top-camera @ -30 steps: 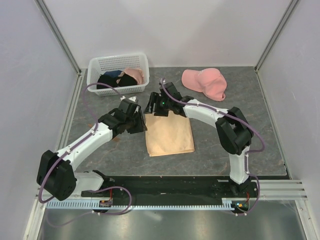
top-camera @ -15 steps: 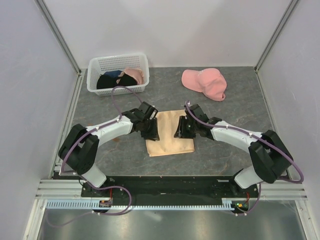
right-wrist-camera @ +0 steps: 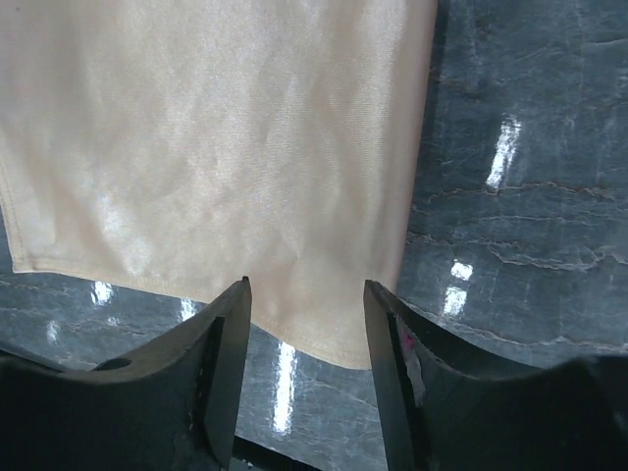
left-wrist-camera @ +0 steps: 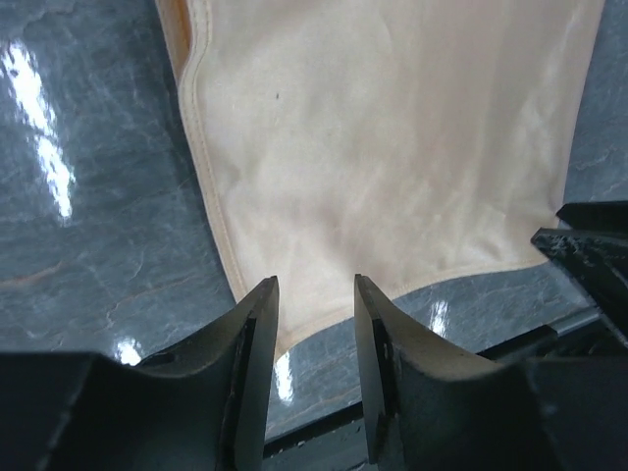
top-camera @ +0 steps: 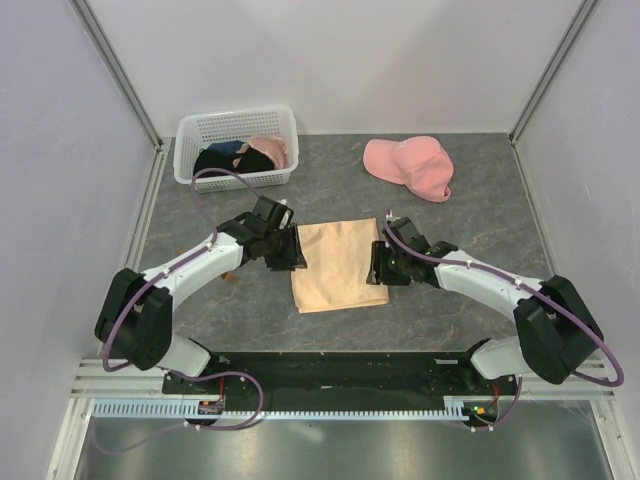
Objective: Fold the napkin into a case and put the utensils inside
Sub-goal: Smooth out the square-folded napkin at the center of the board.
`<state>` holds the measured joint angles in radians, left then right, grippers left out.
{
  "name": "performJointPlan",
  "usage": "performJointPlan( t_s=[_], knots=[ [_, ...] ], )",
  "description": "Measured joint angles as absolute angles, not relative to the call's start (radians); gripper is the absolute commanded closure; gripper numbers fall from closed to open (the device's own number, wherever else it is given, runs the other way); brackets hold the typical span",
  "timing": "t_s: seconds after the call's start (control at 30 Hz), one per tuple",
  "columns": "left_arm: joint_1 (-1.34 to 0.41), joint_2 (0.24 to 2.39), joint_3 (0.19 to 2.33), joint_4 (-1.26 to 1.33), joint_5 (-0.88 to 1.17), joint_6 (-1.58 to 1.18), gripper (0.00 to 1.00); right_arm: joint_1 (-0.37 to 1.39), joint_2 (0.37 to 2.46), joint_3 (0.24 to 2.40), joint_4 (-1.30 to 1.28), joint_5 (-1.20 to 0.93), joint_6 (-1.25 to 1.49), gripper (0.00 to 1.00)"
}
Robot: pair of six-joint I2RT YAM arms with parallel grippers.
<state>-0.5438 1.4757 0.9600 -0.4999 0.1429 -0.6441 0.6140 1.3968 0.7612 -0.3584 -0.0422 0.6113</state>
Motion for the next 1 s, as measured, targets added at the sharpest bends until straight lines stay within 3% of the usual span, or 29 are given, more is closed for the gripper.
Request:
performJointPlan(
  t_s=[0.13, 0.33, 1.0],
  knots=[
    [-0.546, 1.407, 0.883, -0.519, 0.183, -0.646, 0.54, 0.615, 1.354, 0.781, -0.409, -0.009, 0.592, 0.27],
    [-0.546, 1.379, 0.787, -0.556, 0.206, -0.661, 0.54, 0.611, 1.328, 0.784, -0.449, 0.025, 0.570, 0.24],
    [-0.546, 1.402, 0.689, -0.474, 0.282, -0.740, 0.64, 0.599, 1.358, 0.735, -0.414, 0.017, 0.567, 0.43]
  ],
)
